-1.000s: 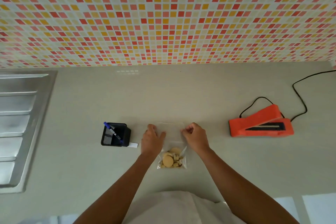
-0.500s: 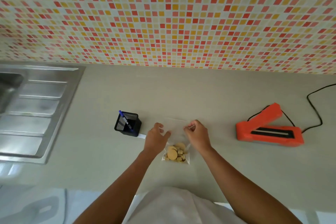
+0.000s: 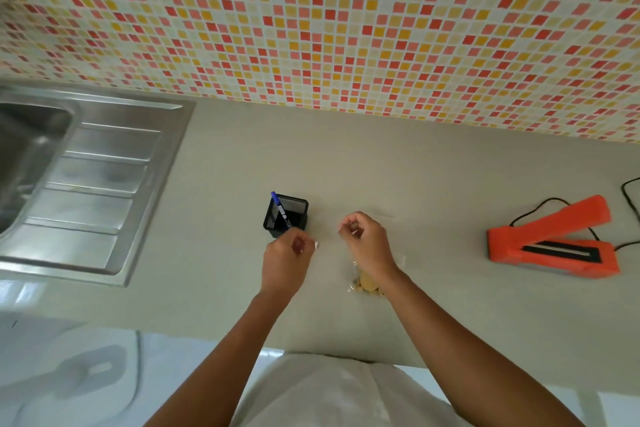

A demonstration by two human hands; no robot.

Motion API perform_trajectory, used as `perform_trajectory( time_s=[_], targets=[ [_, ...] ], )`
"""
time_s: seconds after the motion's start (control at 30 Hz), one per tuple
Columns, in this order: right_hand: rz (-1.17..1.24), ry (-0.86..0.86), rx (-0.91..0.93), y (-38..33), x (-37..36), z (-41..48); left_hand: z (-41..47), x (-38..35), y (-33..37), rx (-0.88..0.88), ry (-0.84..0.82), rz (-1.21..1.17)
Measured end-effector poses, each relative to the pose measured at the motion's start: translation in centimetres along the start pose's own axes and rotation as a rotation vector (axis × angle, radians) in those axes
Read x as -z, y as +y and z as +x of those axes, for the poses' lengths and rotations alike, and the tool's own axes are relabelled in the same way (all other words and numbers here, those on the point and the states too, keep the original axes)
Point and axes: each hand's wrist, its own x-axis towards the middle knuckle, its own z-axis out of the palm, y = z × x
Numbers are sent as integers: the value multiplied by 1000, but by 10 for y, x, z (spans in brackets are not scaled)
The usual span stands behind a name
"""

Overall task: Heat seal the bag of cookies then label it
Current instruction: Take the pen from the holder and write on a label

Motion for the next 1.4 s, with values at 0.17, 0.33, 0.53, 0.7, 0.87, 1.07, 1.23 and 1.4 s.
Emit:
perform_trajectory(
  time_s=[0.17,0.33,0.53,0.7,0.87,1.07,1.23,1.4],
  targets=[
    [41,-4,105,-43,-42,8,32,49,0,-105,151,-21],
    [-5,-23,92,-60,-69,18,78,59,-15,-8,32,89],
    [-9,-20,-9,-59,-82,22,99,56,-22,-55,-54,141],
    [35,-1,-54,-63,-83,17,97,63,-14,-90,-40,49],
    [275,-12,-137,-80,-81,10,83,83,15,-166,23,-225],
    [871,-111,-281,-105,-71,5,67,100,37,-169,-46,-462],
    [1122,-106,-257,-111,-65,3,61,99,36,-148,-97,-474],
    [1002,-40,-268,-108,-68,-3,51,94,26,-254,-102,-223]
  ],
)
